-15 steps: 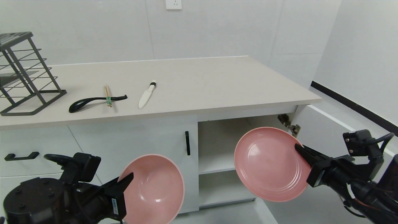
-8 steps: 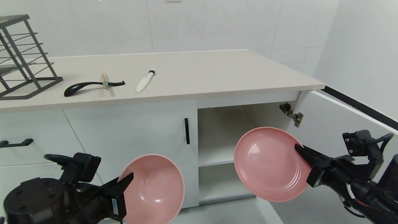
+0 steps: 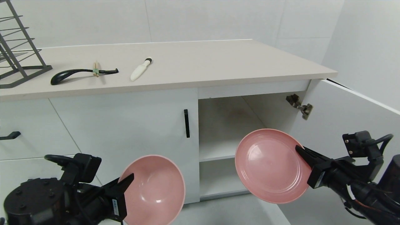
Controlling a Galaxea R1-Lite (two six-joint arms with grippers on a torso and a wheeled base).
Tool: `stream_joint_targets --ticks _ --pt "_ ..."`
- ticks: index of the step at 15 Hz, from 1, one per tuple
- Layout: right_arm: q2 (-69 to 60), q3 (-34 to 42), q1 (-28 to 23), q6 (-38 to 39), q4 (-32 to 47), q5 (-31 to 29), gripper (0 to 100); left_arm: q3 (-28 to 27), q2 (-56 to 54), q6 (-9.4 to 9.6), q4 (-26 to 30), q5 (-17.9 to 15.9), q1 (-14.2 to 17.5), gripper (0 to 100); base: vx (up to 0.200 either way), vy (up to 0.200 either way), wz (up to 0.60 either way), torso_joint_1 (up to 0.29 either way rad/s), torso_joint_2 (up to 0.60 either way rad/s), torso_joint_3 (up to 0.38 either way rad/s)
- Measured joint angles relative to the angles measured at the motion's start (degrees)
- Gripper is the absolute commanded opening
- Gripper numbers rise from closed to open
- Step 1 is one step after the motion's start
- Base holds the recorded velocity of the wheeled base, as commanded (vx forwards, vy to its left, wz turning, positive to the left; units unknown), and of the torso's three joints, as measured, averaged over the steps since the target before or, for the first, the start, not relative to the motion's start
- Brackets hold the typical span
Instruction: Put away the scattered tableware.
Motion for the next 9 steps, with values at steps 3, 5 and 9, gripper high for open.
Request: stream_joint_targets --ticks 3,5,9 --pt "-0.15 0.05 -0.13 0.22 0.02 0.04 0 0.00 -0.02 0.06 1.39 0.02 -0.15 0 0.200 0.000 0.00 -0.004 0.01 0.041" --pt "-0.30 0.05 -0.29 0.22 0.00 0.06 0 0.00 -0.05 0.09 3.94 0.00 -0.17 0 0.200 0.000 0.00 0.002 0.00 0.039" --pt "0.41 0.05 -0.52 0.13 0.06 0.01 0 0.00 -1.48 0.09 4.19 0.05 -0.22 0 0.000 0.000 0.00 0.000 0.00 0.000"
